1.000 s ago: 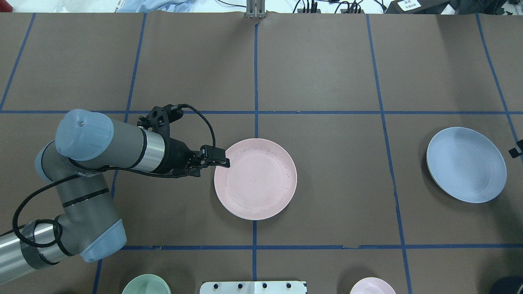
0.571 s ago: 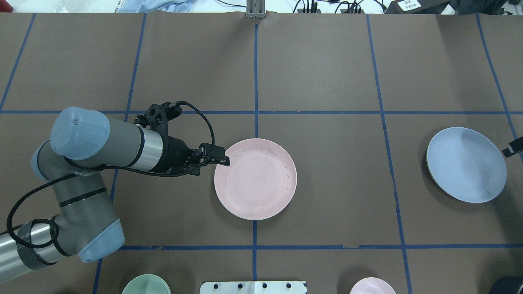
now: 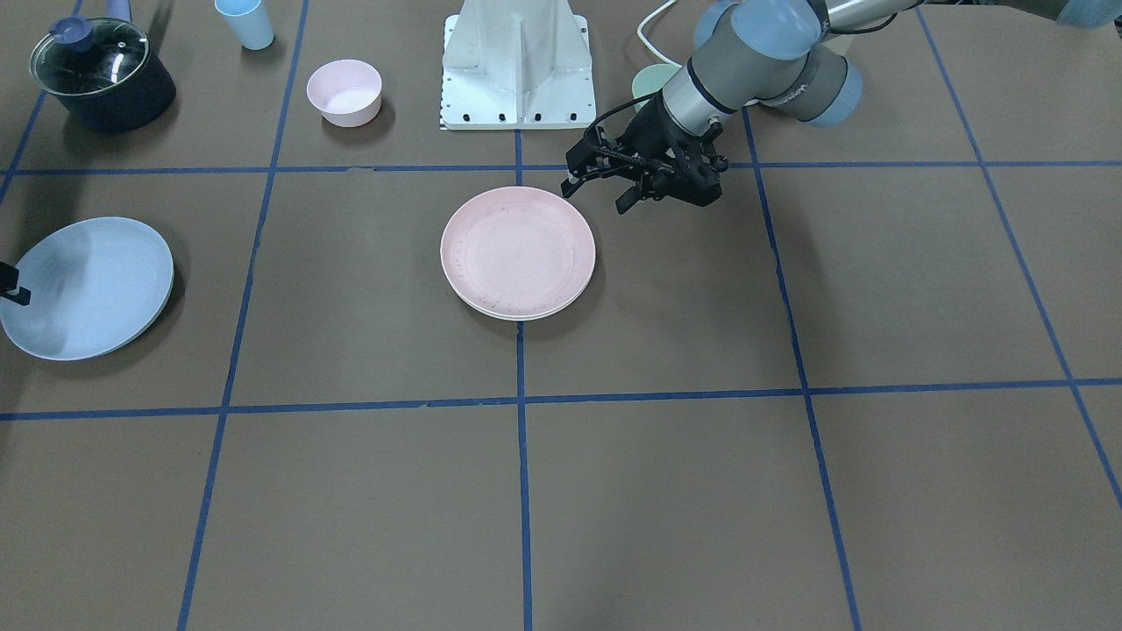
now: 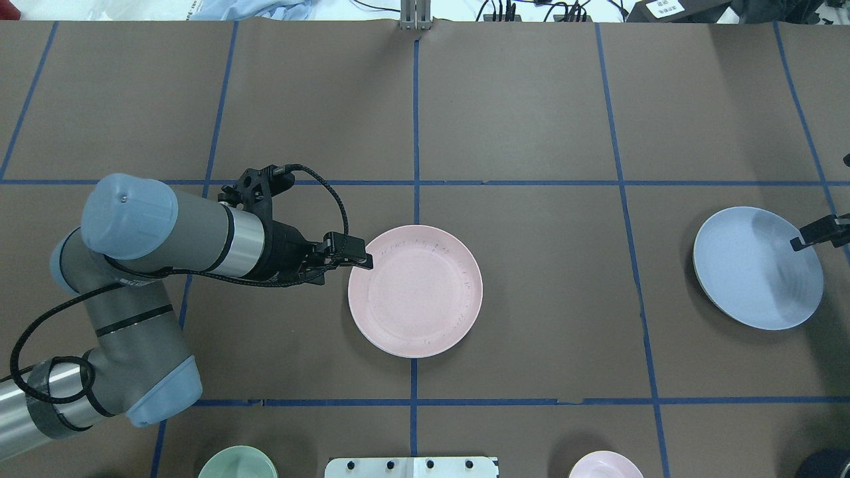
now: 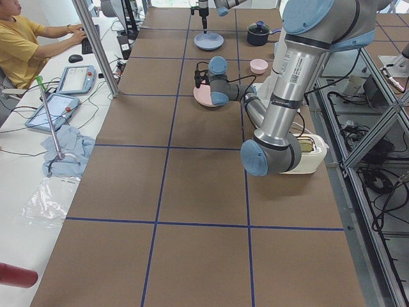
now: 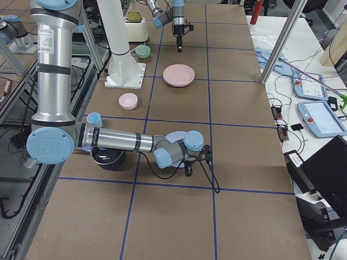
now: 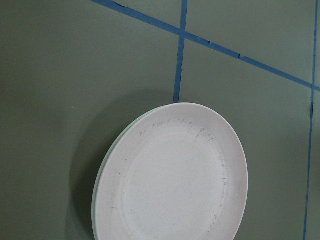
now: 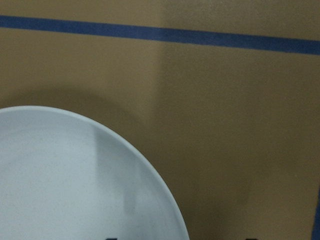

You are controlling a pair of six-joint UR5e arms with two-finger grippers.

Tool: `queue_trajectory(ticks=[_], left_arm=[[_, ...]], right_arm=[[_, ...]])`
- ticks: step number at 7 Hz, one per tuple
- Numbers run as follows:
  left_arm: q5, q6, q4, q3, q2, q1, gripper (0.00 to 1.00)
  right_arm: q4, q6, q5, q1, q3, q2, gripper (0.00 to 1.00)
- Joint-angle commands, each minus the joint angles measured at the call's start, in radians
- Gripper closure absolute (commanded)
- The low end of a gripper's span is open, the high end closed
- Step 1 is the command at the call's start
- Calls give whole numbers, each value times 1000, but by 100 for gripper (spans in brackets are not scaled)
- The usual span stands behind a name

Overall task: Stack three plates with pink and blue
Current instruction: 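Hold the left gripper at the pink plate while the right reaches the blue plate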

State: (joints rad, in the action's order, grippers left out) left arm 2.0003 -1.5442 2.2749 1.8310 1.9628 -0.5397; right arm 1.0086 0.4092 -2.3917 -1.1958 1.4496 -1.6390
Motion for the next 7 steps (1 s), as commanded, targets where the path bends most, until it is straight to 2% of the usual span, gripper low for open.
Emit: queue_trajectory(ticks=[1,2,3,4,5,7], left_arm=[[0,0,0,1,-1,-2,0],[0,0,0,2,-1,-2,0],[0,0,0,2,-1,-2,0],[0,0,0,2,-1,-2,0],[0,0,0,2,-1,-2,0],[-2,0,0,4,-2,-3,0]], right_arm=[[-8,8,5,18,-14,1,19],[-8,8,5,22,-15,2,19],[-7,8,5,25,-17,1,33],[-7,10,5,25,-23,1,63],[-7,10,5,24,-24,1,100],[-5,11,5,24,-23,7,100]])
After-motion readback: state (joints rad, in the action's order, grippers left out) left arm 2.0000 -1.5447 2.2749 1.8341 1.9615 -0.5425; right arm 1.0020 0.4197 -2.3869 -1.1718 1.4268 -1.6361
